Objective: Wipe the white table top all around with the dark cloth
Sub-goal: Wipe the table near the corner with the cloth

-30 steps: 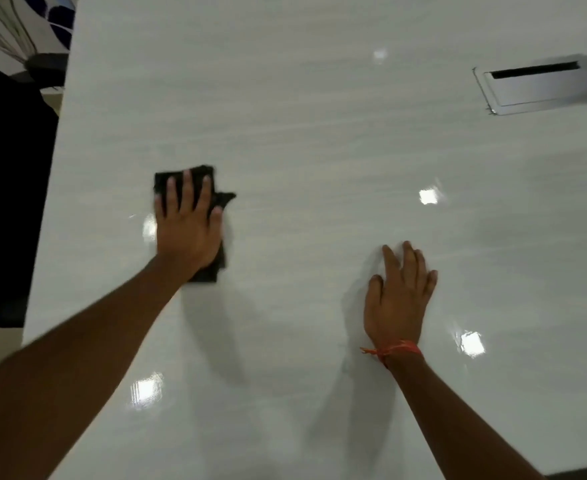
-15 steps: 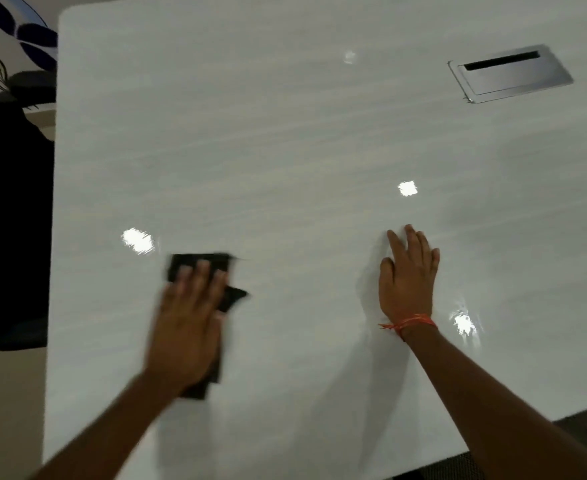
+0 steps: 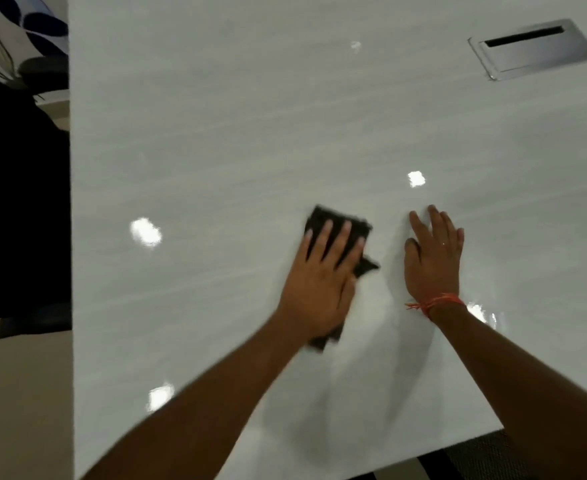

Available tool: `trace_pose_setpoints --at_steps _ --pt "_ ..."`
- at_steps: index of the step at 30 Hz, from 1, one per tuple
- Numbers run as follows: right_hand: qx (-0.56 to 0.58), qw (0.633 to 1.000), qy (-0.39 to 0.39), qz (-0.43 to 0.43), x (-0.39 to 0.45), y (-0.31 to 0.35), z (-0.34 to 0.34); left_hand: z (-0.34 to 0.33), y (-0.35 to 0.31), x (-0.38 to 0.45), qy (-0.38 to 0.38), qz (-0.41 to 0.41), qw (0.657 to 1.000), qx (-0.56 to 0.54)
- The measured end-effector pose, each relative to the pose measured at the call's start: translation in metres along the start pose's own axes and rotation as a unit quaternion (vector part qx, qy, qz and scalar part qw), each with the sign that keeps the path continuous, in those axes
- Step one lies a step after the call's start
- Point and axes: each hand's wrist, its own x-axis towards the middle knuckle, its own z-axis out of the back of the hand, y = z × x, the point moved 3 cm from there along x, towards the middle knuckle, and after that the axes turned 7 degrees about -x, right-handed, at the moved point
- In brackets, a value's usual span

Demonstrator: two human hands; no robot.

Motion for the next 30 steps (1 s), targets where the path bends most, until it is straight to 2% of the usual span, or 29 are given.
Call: trace_pose_setpoints --at_steps 3,6,8,11,13,16,18,19,21,23,26,28,30 --pt "0.004 1.000 0.001 -0.002 -0.007 -0.004 0.002 0.020 0.031 -0.096 0.037 0.062 0.997 0.009" --pt "0.007 1.000 0.008 -0.003 -0.004 0.005 0.003 0.063 0.132 -0.138 0.006 0.215 0.975 0.061" --pt "-0.001 1.000 0.008 -0.008 -0.002 0.007 0.002 0.085 0.196 -0.122 -0.024 0.305 0.949 0.075" --pt "-0.016 1.000 0.007 -0.002 0.002 0.004 0.000 0.092 0.238 -0.029 -0.040 0.363 0.930 0.040" --pt "-0.016 1.000 0.008 -0.003 0.001 0.003 -0.002 0.076 0.215 0.043 -0.042 0.328 0.943 0.043" --pt "-0.009 1.000 0.005 -0.003 0.001 0.001 -0.002 0.031 0.111 0.097 -0.080 0.160 0.982 0.066" --pt "-0.005 1.000 0.004 0.003 0.001 0.000 -0.001 0.007 0.027 0.068 -0.036 0.035 0.998 0.036" --pt "-0.003 1.000 0.007 0.003 0.001 0.000 -0.001 0.000 -0.003 0.038 0.003 -0.003 1.000 0.014" --pt "0.000 1.000 0.011 0.001 0.001 0.000 0.000 0.003 -0.024 -0.036 0.048 -0.010 0.999 -0.011" --pt "0.006 1.000 0.012 -0.005 0.001 0.001 0.001 0.020 0.009 -0.103 0.062 0.052 0.997 -0.009" --pt "0.008 1.000 0.009 -0.004 0.001 0.002 0.001 0.067 0.129 -0.166 0.025 0.218 0.975 0.045" --pt "0.002 1.000 0.007 -0.004 0.002 0.003 0.000 0.100 0.213 -0.175 0.012 0.323 0.943 0.074" --pt "-0.001 1.000 0.004 -0.004 0.002 0.003 -0.001 0.122 0.277 -0.144 0.000 0.375 0.923 0.085"
